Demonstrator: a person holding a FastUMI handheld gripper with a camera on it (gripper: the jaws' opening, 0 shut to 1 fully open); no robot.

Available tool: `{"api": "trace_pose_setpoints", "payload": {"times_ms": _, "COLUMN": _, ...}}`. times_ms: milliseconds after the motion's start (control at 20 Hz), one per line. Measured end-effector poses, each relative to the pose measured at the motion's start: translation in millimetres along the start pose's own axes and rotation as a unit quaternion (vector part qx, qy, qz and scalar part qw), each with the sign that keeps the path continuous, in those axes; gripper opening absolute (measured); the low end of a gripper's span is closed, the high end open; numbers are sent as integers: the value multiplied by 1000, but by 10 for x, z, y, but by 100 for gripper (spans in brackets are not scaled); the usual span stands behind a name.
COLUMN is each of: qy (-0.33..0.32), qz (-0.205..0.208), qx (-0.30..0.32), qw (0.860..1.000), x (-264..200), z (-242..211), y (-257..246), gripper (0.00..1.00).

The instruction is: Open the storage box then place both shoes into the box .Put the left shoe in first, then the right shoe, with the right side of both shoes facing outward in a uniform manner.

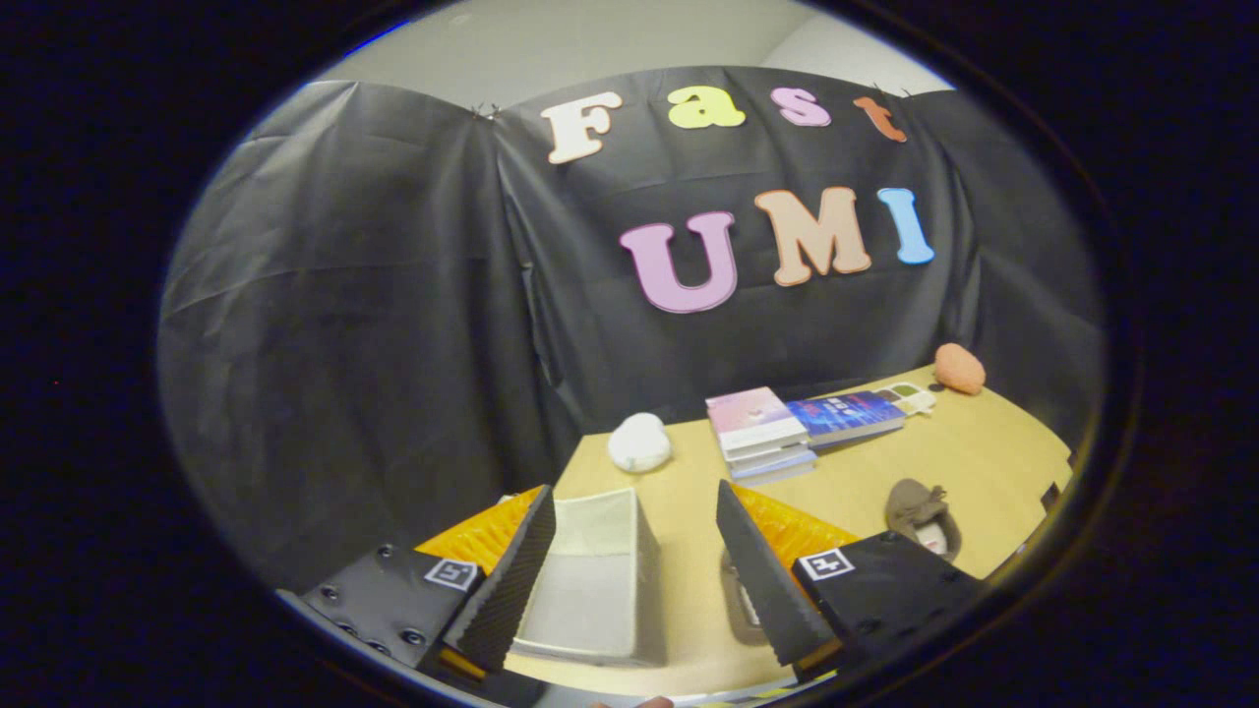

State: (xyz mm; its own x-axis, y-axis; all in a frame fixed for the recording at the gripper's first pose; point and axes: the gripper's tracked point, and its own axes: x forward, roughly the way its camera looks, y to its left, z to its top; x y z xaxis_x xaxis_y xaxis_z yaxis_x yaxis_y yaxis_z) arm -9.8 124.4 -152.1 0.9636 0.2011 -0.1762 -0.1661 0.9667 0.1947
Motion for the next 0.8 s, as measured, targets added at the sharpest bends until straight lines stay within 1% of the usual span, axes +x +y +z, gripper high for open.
{"api": "trace_pose_setpoints", "payload": {"times_ms": 200, "qy": 52, "qz": -51, "qx": -26, "qw": 997, "x": -37, "z": -323, "y": -510, "gripper": 100}}
{"api": "trace_pose_setpoints", "payload": {"times_ms": 300, "qy": 80, "qz": -81, "qx": -37, "qw": 993, "x": -30, "z": -457, "y": -747, "gripper": 100}}
{"api": "trace_pose_setpoints", "payload": {"times_ms": 450, "qy": 128, "qz": -122, "qx": -33, "qw": 984, "x": -7, "z": -620, "y": -1020, "gripper": 100}}
{"api": "trace_pose_setpoints", "payload": {"times_ms": 550, "qy": 166, "qz": -151, "qx": -32, "qw": 974, "x": 4, "z": -762, "y": -1198, "gripper": 100}}
{"api": "trace_pose_setpoints", "payload": {"times_ms": 650, "qy": 218, "qz": -176, "qx": -30, "qw": 960, "x": 21, "z": -971, "y": -1329, "gripper": 100}}
{"api": "trace_pose_setpoints", "payload": {"times_ms": 800, "qy": 297, "qz": -189, "qx": -47, "qw": 935, "x": 99, "z": -1290, "y": -1442, "gripper": 100}}
